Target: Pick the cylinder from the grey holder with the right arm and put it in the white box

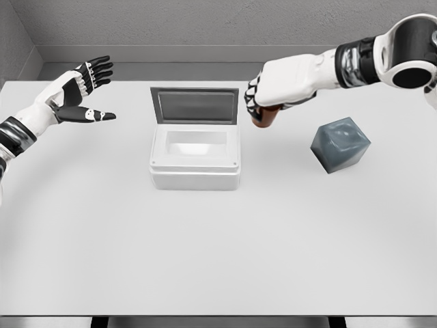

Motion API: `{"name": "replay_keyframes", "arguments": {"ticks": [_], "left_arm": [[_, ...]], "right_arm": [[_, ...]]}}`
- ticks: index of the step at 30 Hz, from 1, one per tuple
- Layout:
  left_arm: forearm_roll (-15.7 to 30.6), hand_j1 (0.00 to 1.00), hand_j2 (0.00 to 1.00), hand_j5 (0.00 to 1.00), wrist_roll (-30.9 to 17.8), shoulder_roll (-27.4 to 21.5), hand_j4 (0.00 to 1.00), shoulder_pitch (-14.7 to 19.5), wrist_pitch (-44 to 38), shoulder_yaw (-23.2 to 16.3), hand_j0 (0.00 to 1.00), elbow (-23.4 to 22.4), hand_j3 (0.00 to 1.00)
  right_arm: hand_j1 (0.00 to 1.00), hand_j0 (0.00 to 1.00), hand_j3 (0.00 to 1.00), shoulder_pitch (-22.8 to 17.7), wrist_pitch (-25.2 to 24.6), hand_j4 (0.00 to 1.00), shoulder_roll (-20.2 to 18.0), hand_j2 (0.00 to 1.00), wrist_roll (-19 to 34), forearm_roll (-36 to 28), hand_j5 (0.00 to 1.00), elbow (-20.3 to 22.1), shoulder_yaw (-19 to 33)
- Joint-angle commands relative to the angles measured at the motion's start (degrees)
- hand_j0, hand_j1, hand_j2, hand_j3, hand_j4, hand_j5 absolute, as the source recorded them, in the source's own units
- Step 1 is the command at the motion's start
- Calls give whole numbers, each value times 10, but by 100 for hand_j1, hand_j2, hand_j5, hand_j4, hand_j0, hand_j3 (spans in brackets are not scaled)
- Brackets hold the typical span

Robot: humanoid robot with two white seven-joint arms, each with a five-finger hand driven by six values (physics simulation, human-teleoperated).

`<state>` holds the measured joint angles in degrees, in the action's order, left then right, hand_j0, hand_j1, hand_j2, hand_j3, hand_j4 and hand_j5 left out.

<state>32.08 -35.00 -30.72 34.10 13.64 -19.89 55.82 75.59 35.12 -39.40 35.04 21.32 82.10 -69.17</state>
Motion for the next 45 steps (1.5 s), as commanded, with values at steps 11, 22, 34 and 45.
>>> {"name": "replay_keyframes", "arguments": {"ticks": [11,22,34,45], "left_arm": [[3,100,100,100,0,0,100,0,0,0,100,0,100],[3,100,100,100,0,0,100,1,0,0,100,-1,100],[3,100,100,100,0,0,100,1,0,0,100,0,100],[3,100,100,100,0,0,100,1,0,0,100,-1,100]], "right_arm": [[43,43,43,1,-1,43,18,43,0,-1,43,24,-4],[43,43,43,3,-1,43,56,43,0,-1,43,22,-10],[43,43,43,13,-1,43,78,43,0,-1,43,-2,-24],[100,100,100,17,-1,100,81,100,0,0,100,-6,-24]]}}
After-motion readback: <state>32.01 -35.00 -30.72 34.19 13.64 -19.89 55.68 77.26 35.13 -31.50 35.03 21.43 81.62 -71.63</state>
